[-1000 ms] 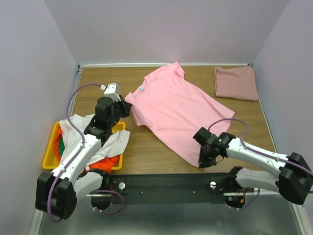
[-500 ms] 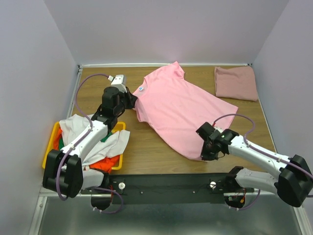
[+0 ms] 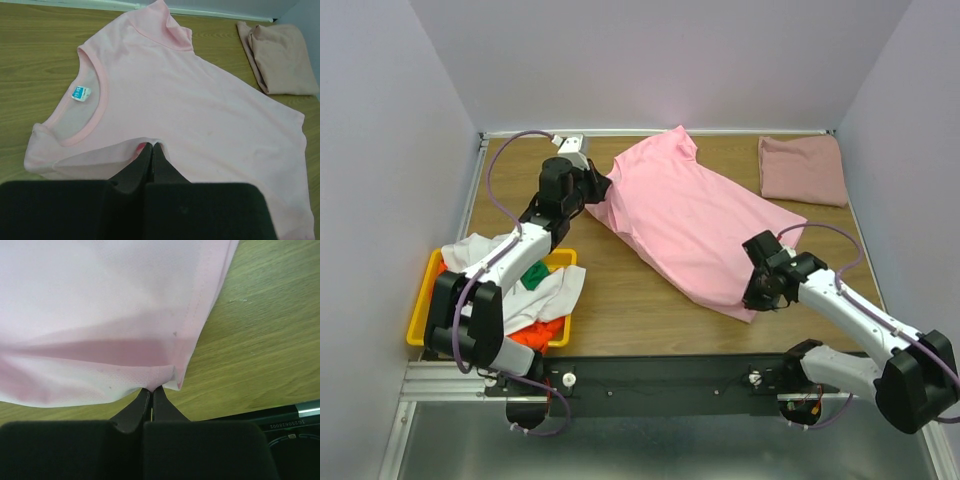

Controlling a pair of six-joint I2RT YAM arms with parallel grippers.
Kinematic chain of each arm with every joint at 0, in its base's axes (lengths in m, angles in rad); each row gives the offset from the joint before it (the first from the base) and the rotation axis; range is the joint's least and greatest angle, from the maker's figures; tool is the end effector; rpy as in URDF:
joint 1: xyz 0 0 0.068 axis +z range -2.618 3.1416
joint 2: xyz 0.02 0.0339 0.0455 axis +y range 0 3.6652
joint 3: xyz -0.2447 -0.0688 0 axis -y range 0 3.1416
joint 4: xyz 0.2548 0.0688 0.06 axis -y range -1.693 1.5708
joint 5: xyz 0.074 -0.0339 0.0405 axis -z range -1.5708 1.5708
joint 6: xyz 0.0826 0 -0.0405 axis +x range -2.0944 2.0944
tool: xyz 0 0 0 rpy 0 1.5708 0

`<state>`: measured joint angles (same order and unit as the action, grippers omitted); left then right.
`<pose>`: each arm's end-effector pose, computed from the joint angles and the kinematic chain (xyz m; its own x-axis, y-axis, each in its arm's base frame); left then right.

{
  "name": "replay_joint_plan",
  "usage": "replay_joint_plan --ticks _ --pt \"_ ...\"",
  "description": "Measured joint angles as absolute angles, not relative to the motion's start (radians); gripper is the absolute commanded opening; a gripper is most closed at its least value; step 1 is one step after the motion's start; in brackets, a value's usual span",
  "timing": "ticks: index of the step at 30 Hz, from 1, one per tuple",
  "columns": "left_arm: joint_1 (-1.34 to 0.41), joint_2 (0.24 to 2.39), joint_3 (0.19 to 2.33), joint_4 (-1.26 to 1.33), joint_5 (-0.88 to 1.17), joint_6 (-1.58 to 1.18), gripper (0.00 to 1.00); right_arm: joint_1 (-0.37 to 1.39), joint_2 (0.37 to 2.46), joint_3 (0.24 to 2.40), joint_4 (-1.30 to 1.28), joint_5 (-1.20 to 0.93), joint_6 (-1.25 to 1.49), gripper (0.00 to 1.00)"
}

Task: Fold and stack the t-shirts
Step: Fold the tshirt

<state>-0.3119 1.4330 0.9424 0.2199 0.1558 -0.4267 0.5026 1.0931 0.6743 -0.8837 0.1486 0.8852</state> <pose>0.3666 -0.1317 0.2471 -0.4160 -0.2954 -0.8600 0.3002 0.8481 -0.4366 0.1864 0.0885 0.1319 -0.8771 0.3914 -0.2783 0.3742 0.9202 0.1148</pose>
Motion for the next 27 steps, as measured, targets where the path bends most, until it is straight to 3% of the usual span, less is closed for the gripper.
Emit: replay_joint_plan --ticks 12,27 --pt "-0.312 1.580 1.058 0.268 0.189 -0.428 0.00 0.342 1.043 0.674 -0.884 0.142 0.852 0.00" --pt "-0.312 1.697 1.177 0.297 0.204 -0.435 0.00 0.282 1.062 0.674 -0.884 0.126 0.836 0.00"
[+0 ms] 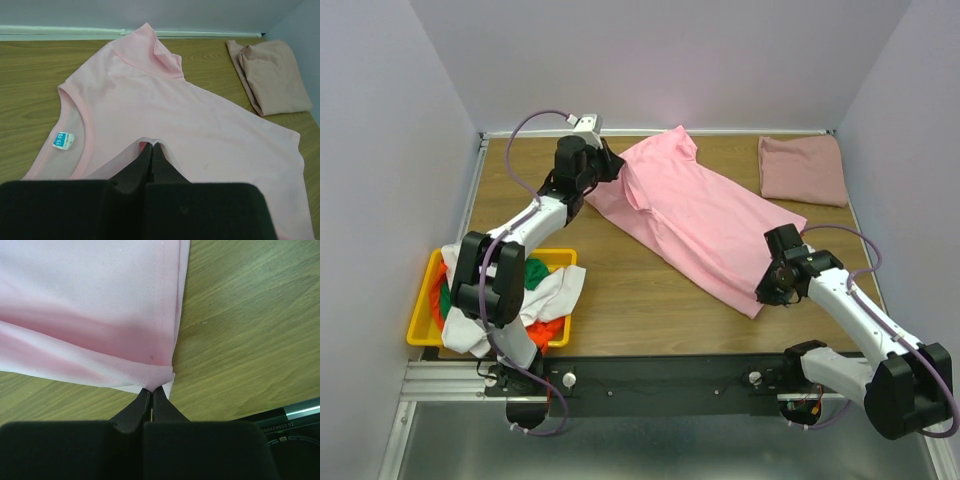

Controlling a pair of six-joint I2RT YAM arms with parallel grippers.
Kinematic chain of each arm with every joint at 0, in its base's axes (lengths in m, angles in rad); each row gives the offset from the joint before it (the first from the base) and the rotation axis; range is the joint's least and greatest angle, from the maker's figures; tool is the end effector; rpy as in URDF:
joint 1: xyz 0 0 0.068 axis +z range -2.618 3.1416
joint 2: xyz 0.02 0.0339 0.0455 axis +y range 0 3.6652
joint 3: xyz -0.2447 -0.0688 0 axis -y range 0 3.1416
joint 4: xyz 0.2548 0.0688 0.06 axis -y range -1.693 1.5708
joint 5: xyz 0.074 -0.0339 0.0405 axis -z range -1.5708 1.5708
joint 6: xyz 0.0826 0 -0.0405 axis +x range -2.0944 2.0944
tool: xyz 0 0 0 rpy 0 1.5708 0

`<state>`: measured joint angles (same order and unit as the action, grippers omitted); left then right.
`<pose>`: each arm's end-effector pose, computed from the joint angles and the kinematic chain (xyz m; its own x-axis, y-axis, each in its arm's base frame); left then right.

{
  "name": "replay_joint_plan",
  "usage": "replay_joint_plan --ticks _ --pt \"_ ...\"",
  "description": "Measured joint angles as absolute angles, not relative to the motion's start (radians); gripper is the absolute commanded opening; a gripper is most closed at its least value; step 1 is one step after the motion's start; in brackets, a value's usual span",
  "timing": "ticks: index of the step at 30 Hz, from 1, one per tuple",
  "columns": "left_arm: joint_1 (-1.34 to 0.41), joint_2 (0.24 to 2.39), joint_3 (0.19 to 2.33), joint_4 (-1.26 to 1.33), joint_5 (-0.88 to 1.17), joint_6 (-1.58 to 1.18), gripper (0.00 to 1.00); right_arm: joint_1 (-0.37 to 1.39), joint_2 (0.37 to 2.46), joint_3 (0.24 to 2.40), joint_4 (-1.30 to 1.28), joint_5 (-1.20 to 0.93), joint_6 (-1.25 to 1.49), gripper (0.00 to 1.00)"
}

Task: Fold and stack the t-shirts
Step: Fold the tshirt

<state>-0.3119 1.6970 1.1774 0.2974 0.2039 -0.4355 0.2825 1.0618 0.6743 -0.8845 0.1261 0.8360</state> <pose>0.4259 -0.1549 0.2477 -0.3962 -0.3063 -0.8655 0.3544 0.8186 -0.4520 0.2000 0.0472 0.1374 -0.7941 0.5359 -0.2865 0.5194 0.8433 0.1378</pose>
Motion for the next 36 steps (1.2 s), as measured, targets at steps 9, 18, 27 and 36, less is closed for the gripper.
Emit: replay_joint_plan --ticks 9,18,27,36 --pt "-0.312 1.800 1.265 0.298 0.242 -0.434 0.00 0.273 1.069 0.674 -0.884 0.126 0.836 0.00" --pt "-0.312 1.987 1.434 0.281 0.287 -0.425 0.67 0.258 1.069 0.687 -0.887 0.131 0.833 0.76" --pt "-0.312 1.943 1.396 0.276 0.291 -0.412 0.86 0.254 1.019 0.820 -0.886 0.184 0.790 0.86" --pt "-0.312 1.832 1.162 0.379 0.303 -0.420 0.86 0.263 1.070 0.786 -0.716 0.021 0.707 0.86"
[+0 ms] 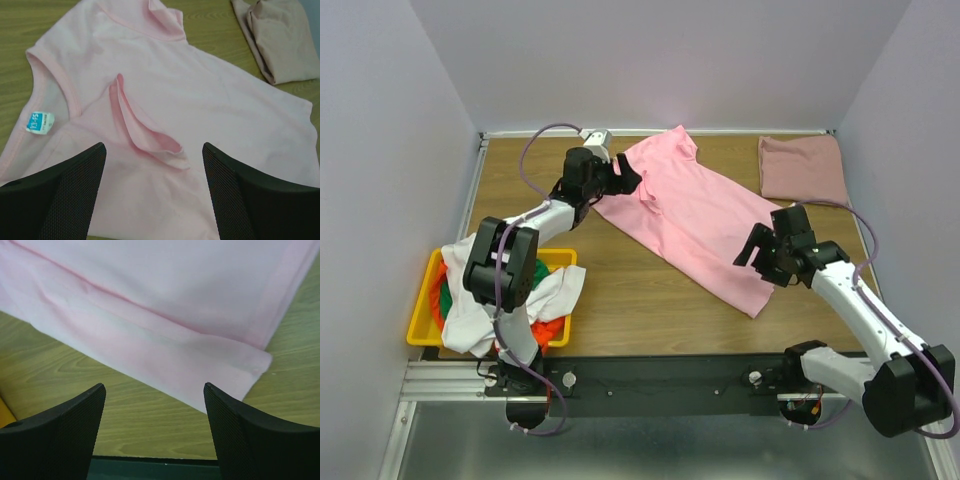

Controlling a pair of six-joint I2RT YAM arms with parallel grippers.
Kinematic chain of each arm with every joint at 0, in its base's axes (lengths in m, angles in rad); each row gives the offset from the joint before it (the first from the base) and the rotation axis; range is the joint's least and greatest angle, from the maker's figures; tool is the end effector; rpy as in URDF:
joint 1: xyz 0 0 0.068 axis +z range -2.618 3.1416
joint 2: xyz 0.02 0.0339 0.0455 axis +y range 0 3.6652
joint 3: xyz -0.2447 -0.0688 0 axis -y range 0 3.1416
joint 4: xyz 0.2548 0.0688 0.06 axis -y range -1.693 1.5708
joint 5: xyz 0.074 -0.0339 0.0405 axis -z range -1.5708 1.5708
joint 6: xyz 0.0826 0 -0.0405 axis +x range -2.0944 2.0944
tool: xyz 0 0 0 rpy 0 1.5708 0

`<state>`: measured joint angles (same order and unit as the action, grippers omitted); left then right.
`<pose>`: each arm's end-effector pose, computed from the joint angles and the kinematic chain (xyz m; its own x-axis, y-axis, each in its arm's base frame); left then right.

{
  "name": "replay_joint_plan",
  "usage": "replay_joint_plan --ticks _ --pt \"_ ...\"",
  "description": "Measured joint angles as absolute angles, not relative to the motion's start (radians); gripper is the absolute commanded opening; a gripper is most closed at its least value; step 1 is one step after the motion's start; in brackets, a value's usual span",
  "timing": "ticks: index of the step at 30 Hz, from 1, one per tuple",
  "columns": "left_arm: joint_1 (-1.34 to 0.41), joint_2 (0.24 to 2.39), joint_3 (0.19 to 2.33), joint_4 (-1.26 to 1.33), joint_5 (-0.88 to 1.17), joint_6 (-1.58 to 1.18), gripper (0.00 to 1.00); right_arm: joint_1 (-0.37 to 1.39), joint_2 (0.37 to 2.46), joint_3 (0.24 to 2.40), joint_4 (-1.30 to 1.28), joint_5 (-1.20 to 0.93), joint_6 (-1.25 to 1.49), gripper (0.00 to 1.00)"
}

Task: Fold and stack the t-shirts
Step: Fold the tshirt

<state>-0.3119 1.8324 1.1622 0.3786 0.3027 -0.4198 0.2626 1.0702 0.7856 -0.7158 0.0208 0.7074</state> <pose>0.4366 -0.1666 0.1947 -0.4800 -0.2540 -0.8397 0.4041 0.7855 -0.4686 0.2404 0.0629 0.1824 -0.7794 0.4633 -0.4218 0.3392 0.8780 0.3376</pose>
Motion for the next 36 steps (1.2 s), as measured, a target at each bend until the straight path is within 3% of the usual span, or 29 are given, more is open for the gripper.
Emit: replay_joint_plan --ticks 18,28,36 --pt "-0.248 2.014 1.137 0.410 0.329 -0.465 0.86 0.306 1.094 0.625 -0.606 -0.087 0.739 0.89" --pt "-0.228 2.008 1.121 0.412 0.305 -0.468 0.86 0.306 1.081 0.579 -0.596 -0.056 0.766 0.91" --pt "-0.350 1.877 1.060 0.425 0.259 -0.469 0.86 0.306 1.077 0.568 -0.594 -0.042 0.778 0.92"
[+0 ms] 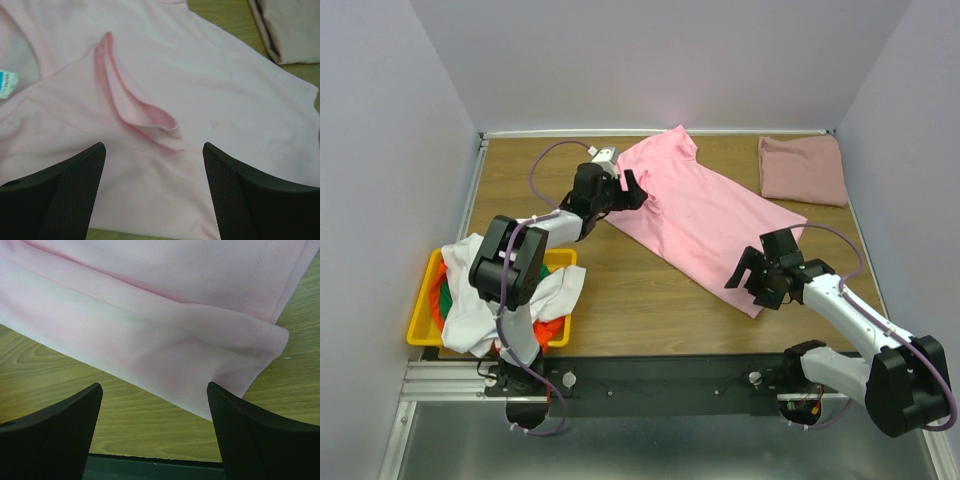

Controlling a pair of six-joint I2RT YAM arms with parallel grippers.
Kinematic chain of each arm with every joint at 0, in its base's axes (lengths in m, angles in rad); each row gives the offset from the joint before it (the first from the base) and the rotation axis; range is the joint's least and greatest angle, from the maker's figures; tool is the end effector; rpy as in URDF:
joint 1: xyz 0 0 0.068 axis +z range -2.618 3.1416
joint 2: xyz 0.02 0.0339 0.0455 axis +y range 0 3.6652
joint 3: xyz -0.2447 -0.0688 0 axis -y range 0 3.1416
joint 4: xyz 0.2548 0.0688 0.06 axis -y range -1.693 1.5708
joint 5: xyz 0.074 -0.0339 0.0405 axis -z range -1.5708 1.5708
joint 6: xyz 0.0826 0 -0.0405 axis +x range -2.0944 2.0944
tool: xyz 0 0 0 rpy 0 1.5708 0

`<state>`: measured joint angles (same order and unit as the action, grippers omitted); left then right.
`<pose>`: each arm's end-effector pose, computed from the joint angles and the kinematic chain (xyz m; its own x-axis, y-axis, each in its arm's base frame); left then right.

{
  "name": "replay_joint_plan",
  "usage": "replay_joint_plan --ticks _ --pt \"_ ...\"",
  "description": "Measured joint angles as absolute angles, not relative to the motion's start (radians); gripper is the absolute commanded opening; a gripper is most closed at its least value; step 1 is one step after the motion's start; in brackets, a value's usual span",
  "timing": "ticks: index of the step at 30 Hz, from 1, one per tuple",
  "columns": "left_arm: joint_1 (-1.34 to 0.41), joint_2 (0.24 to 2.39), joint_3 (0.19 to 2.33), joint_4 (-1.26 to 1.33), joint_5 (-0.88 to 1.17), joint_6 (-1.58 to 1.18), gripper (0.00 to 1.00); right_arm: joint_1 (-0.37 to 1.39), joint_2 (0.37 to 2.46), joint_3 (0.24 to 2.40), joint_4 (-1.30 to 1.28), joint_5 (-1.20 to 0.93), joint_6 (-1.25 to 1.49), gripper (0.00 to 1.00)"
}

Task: Fold and stack the t-shirts
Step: Fold the tshirt

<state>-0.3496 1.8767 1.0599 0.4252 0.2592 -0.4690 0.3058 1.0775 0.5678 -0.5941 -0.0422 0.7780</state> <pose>0.4193 -0.1754 0.1435 -0.5701 -0.2572 -0.7803 0.3318 0.7968 -0.5050 0.2147 0.0714 0.1173 -0.8304 0.4732 -0.2942 0.3705 0.8633 0.3428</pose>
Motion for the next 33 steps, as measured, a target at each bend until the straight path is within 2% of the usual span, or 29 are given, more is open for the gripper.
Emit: replay_joint_plan --ticks 6,33 --pt "-0.425 1.861 1.080 0.459 0.256 -0.480 0.86 0.306 1.057 0.557 -0.593 -0.042 0.786 0.92" --pt "-0.474 2.090 1.248 0.391 0.254 -0.491 0.87 0.306 0.984 0.529 -0.592 -0.043 0.797 0.92"
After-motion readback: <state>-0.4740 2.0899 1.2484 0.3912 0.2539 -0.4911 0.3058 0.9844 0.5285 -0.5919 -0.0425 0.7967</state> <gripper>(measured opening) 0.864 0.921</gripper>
